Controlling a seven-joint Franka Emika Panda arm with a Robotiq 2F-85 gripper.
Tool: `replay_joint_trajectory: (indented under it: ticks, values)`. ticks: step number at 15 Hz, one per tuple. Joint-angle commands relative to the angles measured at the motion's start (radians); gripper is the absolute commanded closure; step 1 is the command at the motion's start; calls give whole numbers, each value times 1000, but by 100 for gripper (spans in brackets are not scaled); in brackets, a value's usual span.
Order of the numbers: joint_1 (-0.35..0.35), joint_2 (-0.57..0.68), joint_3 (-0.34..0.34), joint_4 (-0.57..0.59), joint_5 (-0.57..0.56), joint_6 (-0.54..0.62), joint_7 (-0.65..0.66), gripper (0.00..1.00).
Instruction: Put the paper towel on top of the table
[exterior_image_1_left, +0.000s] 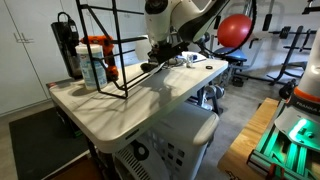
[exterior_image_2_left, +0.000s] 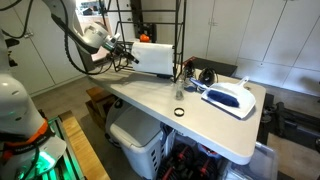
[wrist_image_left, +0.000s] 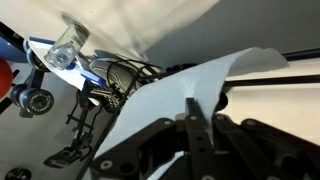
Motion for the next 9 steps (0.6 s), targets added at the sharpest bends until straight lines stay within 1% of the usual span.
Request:
replay_joint_trajectory:
  ticks: [1,3,6,9]
  values:
    - [21,-33,1,-30,25,-37,-6,100]
    - [29,-53,4,-47,26,-73,-11,99]
    - [44,-96,13,-91,44,-194,-23,99]
    - [45,-139,24,-142,106,-310,-52,99]
